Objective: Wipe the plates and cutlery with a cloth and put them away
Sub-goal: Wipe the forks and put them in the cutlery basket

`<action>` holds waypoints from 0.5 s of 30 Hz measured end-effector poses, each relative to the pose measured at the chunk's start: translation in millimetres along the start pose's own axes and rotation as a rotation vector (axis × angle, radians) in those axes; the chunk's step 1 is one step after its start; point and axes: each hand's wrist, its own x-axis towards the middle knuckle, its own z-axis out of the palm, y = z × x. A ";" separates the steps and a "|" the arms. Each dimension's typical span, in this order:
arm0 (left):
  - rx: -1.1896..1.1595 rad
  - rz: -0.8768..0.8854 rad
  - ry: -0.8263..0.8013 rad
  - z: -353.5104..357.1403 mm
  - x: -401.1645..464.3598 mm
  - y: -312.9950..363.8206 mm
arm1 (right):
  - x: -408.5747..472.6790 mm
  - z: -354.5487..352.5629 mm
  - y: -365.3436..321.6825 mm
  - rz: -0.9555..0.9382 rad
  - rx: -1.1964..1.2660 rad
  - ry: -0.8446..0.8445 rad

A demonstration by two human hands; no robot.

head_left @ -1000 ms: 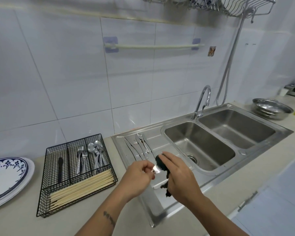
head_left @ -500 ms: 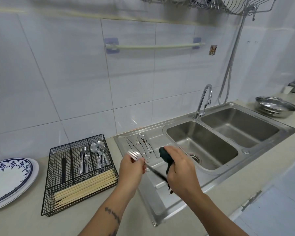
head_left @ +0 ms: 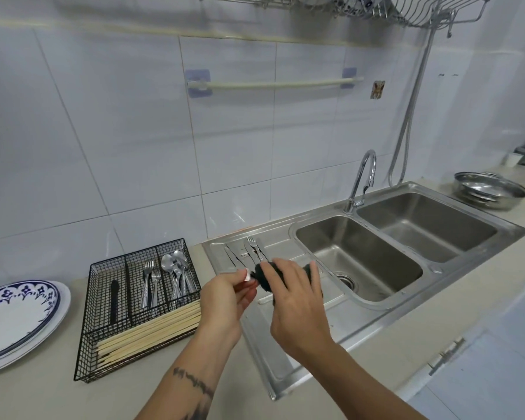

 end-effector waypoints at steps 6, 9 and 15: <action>0.019 0.126 -0.093 -9.9 2.4 5.2 | 5.1 -8.3 35.8 0.082 0.030 -0.016; 0.114 0.267 -0.201 -14.9 2.9 -1.8 | 11.5 -15.9 39.4 0.107 0.121 0.022; 0.247 0.373 -0.261 -23.2 3.9 -4.0 | 13.0 -18.9 42.2 0.141 0.182 0.118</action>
